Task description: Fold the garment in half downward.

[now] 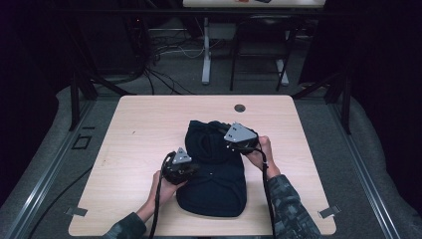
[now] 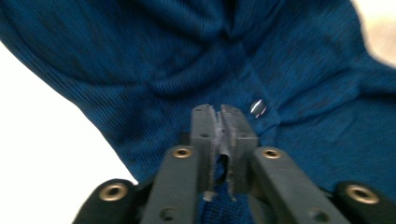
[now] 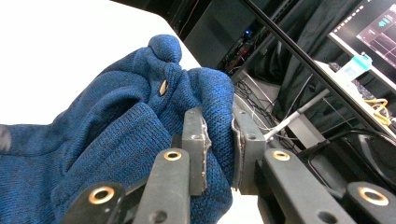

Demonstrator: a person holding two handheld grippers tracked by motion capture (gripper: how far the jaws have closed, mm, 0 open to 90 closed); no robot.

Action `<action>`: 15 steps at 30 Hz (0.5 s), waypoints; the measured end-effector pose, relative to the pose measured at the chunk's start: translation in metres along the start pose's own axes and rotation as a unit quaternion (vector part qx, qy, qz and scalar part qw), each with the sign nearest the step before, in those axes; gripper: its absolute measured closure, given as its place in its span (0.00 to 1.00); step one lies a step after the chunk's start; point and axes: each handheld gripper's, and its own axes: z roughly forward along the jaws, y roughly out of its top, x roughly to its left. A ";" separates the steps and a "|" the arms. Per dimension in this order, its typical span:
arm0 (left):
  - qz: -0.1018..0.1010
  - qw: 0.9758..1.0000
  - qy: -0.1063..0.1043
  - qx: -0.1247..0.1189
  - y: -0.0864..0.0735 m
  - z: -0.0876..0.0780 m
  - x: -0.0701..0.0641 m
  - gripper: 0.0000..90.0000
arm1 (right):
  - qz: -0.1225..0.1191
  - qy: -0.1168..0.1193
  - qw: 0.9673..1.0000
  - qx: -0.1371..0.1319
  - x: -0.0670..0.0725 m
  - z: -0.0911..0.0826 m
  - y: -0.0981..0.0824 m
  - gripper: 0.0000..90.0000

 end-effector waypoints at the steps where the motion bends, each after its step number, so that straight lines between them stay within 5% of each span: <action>1: 0.000 1.000 0.000 0.000 0.000 0.000 0.000 1.00 | 0.000 0.000 1.000 0.000 0.000 0.000 0.000 0.87; 7: -0.026 0.999 0.045 0.009 -0.003 0.022 0.000 1.00 | 0.004 0.005 1.000 -0.003 -0.007 0.007 -0.004 0.87; 13: -0.030 0.992 0.120 -0.002 0.001 0.034 -0.012 1.00 | 0.007 0.005 1.000 -0.015 -0.013 0.008 -0.001 0.87; 15: -0.035 0.991 0.127 -0.007 0.001 0.036 -0.012 1.00 | 0.011 0.007 1.000 -0.024 -0.011 0.003 0.003 0.87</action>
